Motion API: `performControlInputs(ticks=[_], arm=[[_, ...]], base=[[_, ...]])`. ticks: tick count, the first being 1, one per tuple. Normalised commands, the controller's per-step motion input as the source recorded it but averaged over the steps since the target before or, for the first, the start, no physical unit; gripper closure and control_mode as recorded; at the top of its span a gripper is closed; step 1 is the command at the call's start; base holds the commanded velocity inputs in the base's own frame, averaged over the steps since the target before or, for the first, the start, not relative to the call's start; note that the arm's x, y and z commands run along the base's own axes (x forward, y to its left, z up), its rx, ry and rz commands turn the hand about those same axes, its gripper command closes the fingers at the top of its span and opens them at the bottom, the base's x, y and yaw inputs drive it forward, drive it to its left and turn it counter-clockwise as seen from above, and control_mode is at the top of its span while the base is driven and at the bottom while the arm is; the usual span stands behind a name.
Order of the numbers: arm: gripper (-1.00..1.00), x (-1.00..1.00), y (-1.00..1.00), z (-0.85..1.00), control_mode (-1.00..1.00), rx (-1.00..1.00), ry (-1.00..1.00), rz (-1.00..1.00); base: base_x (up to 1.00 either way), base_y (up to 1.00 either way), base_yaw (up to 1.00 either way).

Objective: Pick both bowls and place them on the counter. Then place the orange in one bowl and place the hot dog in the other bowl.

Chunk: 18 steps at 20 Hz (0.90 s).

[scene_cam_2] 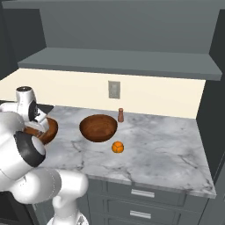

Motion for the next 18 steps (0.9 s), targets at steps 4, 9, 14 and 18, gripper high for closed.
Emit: performControlInputs(ticks=[4, 9, 14, 18], arm=[[-1.0, -0.12, -0.22, 0.42, -1.0, 0.0, -0.05, -0.03], [-1.0, -0.24, -0.46, 0.21, -1.0, 0.0, -0.07, -0.06], [-1.0, -0.44, -0.61, 0.02, -1.0, 0.0, -0.11, -0.04], [-1.0, -0.64, -0.8, 0.0, -1.0, 0.0, -0.11, -0.04]], base=[[0.0, 0.0, 0.0], [0.0, 0.0, 0.0], [0.0, 0.0, 0.0], [0.0, 0.0, 0.0]])
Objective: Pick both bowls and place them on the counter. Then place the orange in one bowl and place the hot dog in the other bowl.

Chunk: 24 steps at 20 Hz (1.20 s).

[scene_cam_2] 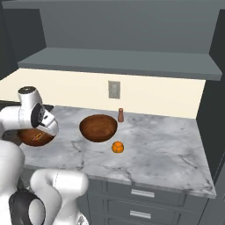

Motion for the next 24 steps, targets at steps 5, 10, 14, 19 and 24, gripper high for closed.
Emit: performControlInputs(ticks=[5, 10, 14, 19, 24], arm=[[-1.0, -0.7, -0.88, 0.0, -1.0, 0.0, -0.1, -0.04], [-1.0, -0.55, -0.95, 0.0, -1.0, 0.0, -0.08, -0.03], [-1.0, -0.32, -0.96, 0.0, -1.0, 0.0, -0.07, 0.0], [-1.0, -0.02, -0.87, 0.03, -1.0, 0.0, -0.03, 0.0], [-1.0, 0.0, -0.73, -0.07, -1.0, 0.0, -0.01, 0.01]], base=[[0.0, 0.0, 0.0], [0.0, 0.0, 0.0], [0.0, 0.0, 0.0], [0.0, 0.0, 0.0], [0.0, 0.0, 0.0]])
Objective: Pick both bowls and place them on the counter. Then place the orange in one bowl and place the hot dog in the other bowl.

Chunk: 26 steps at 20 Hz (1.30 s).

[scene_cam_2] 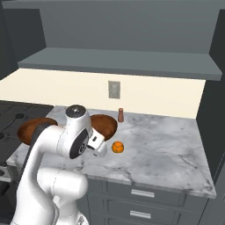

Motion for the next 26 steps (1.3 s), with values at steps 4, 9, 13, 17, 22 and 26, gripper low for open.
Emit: performControlInputs(ticks=[4, 9, 13, 17, 22, 26], arm=[[-1.0, 0.08, -0.64, -0.07, -1.0, 0.0, -0.14, 0.14], [-1.0, 0.17, -0.53, 0.02, -1.0, 0.01, -0.18, 0.19], [-1.0, 0.24, -0.25, 0.0, -1.0, 0.0, -0.1, 0.19], [-1.0, 0.34, 0.09, 0.0, -1.0, -0.08, 0.03, 0.11], [-1.0, 0.33, 0.03, -0.01, -1.0, -0.13, 0.05, 0.07], [-1.0, 0.25, 0.0, -0.18, -1.0, -0.13, 0.0, 0.02]], base=[[0.0, 0.0, 0.0], [0.0, 0.0, 0.0], [0.0, 0.0, 0.0], [0.0, 0.0, 0.0], [0.0, 0.0, 0.0], [0.0, 0.0, 0.0]])
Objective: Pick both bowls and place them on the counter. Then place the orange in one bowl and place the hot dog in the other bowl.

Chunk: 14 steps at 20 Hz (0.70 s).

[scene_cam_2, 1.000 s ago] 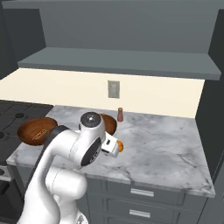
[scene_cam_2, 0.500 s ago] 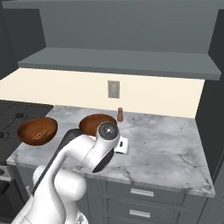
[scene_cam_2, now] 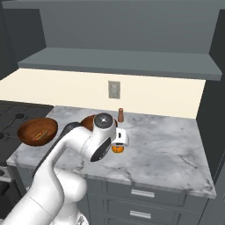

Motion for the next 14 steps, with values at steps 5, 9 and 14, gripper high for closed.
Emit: performControlInputs(ticks=[5, 9, 14], arm=[[-1.0, 0.27, 0.0, -0.34, -1.0, -0.11, 0.01, 0.04], [-1.0, 0.28, 0.0, -0.4, -1.0, -0.08, 0.04, 0.07], [-1.0, 0.28, -0.06, -0.24, -1.0, -0.01, 0.02, 0.02]], base=[[0.0, 0.0, 0.0], [0.0, 0.0, 0.0], [0.0, 0.0, 0.0]])
